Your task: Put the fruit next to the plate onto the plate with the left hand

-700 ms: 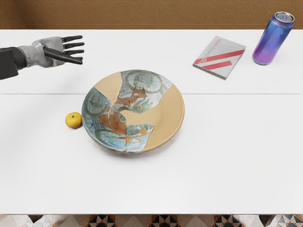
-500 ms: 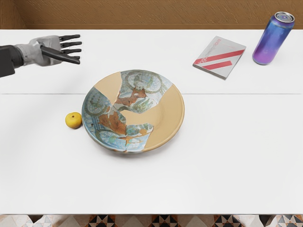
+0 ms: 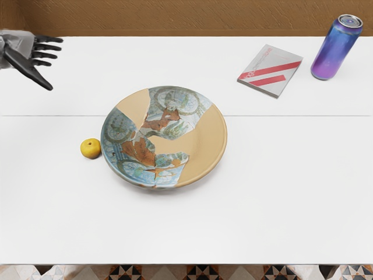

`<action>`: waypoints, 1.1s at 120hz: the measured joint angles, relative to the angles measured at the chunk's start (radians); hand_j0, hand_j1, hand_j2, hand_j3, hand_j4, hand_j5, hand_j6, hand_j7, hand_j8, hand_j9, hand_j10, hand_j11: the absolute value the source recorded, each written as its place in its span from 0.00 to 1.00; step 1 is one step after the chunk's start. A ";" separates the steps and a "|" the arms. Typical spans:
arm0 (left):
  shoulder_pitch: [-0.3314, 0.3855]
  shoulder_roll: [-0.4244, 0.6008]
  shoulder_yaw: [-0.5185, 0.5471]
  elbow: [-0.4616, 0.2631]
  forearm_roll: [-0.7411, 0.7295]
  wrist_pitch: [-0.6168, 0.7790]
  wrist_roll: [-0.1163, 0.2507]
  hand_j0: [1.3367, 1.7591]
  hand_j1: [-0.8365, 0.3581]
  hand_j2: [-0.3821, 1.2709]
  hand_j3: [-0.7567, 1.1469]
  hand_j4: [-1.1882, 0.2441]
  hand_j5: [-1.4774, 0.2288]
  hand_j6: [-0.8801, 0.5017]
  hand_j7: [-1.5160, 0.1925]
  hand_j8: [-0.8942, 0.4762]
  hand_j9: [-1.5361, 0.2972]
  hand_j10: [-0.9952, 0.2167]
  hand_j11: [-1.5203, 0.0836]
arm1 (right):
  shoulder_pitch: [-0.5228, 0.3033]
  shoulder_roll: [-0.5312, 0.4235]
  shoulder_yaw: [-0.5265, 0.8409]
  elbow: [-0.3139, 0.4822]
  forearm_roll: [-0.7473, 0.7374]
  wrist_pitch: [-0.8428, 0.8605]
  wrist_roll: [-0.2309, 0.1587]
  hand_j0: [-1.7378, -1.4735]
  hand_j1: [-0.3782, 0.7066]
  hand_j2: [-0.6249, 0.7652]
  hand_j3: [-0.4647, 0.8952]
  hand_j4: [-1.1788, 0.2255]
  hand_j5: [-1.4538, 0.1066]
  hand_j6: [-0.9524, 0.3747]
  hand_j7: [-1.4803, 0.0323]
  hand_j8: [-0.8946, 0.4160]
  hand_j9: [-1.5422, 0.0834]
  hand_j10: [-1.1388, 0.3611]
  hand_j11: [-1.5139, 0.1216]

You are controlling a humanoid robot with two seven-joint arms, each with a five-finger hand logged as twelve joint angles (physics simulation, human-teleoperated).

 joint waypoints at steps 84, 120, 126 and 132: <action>-0.068 -0.003 0.104 -0.296 0.373 0.071 0.121 0.76 0.97 0.23 0.40 0.81 0.85 0.62 0.87 0.64 0.82 0.80 0.93 | 0.000 0.000 0.000 0.000 0.000 0.000 0.000 0.30 0.03 0.45 0.34 0.84 0.93 0.72 0.98 0.68 0.95 0.76 0.93; -0.139 0.050 0.258 -0.421 0.439 0.307 0.167 0.76 0.97 0.23 0.40 0.81 0.85 0.62 0.87 0.63 0.82 0.80 0.93 | 0.000 0.000 0.000 0.000 0.000 0.000 0.000 0.30 0.03 0.45 0.34 0.84 0.93 0.72 0.98 0.68 0.95 0.76 0.93; -0.163 0.065 0.294 -0.457 0.440 0.349 0.171 0.76 0.97 0.23 0.40 0.81 0.85 0.62 0.87 0.64 0.82 0.80 0.93 | 0.000 0.000 0.000 0.000 0.000 0.000 0.000 0.30 0.03 0.45 0.34 0.84 0.93 0.72 0.98 0.68 0.95 0.76 0.93; -0.165 0.075 0.319 -0.488 0.439 0.385 0.177 0.76 0.97 0.23 0.40 0.81 0.85 0.62 0.87 0.63 0.82 0.80 0.93 | 0.000 0.000 0.000 0.000 0.000 0.000 0.000 0.30 0.03 0.45 0.34 0.84 0.93 0.72 0.98 0.68 0.95 0.76 0.93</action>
